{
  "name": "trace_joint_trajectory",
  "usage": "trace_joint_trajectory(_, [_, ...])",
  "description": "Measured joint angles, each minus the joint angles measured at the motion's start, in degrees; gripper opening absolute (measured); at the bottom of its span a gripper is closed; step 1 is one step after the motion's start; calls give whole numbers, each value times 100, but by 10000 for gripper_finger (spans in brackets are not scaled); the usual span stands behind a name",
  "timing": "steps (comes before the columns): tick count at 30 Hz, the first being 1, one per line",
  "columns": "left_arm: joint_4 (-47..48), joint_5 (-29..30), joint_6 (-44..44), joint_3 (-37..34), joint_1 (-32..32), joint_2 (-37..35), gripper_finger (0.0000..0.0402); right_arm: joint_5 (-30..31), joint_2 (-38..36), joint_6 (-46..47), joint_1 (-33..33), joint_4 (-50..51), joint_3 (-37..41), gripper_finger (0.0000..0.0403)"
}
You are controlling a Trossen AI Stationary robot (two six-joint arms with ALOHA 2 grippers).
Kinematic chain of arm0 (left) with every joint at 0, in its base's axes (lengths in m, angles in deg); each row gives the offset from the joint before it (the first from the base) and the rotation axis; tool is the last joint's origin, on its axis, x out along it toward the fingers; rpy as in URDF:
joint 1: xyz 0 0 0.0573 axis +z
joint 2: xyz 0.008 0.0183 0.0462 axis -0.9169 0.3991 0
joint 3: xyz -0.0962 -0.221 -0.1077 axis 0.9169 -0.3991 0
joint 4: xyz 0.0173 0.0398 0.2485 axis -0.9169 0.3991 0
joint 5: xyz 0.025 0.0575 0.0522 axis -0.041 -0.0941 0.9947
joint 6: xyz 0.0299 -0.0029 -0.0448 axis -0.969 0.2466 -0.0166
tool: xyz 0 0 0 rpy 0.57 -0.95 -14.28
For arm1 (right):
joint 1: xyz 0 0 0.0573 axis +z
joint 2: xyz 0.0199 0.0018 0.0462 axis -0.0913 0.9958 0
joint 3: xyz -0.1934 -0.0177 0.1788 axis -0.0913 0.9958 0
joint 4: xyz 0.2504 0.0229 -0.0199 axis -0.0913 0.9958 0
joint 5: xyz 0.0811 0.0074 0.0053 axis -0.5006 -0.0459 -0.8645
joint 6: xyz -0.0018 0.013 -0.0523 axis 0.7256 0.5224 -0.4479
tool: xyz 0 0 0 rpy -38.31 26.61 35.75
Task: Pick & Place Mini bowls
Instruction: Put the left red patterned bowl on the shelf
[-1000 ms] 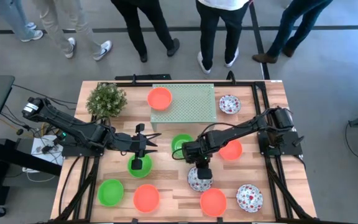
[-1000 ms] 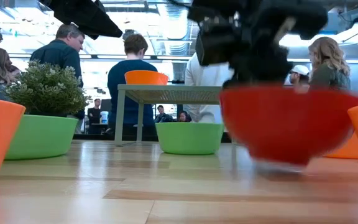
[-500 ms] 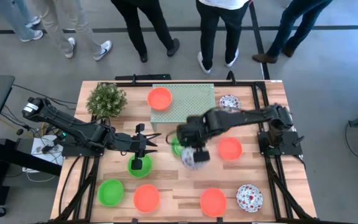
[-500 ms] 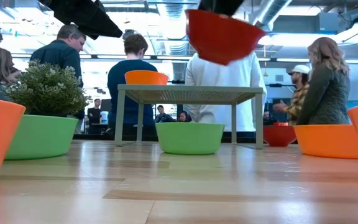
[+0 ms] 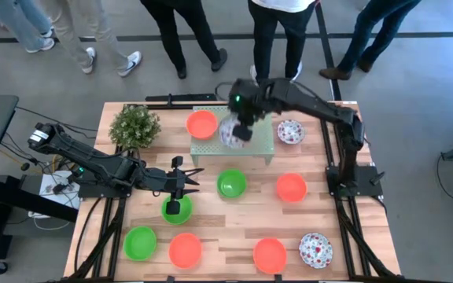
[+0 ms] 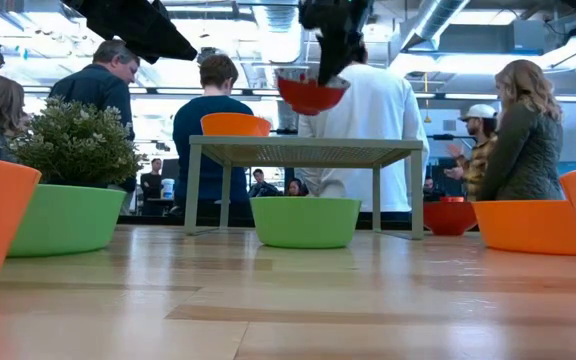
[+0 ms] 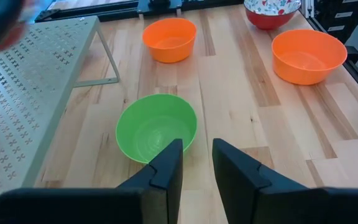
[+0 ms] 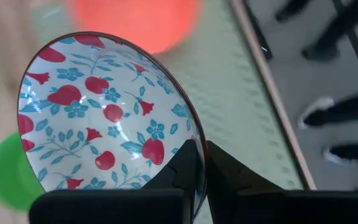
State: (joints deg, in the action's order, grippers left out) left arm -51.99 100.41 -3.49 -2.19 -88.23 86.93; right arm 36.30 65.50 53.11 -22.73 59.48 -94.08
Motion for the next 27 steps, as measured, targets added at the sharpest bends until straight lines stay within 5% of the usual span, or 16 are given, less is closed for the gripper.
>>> trace_joint_trajectory(8, [-2,0,0,-1,0,0,89,-645,225,883,-663,-194,183,15])
trace_joint_trajectory(27, [-65,2,0,-1,2,-2,89,-1128,705,683,-913,-113,174,19])
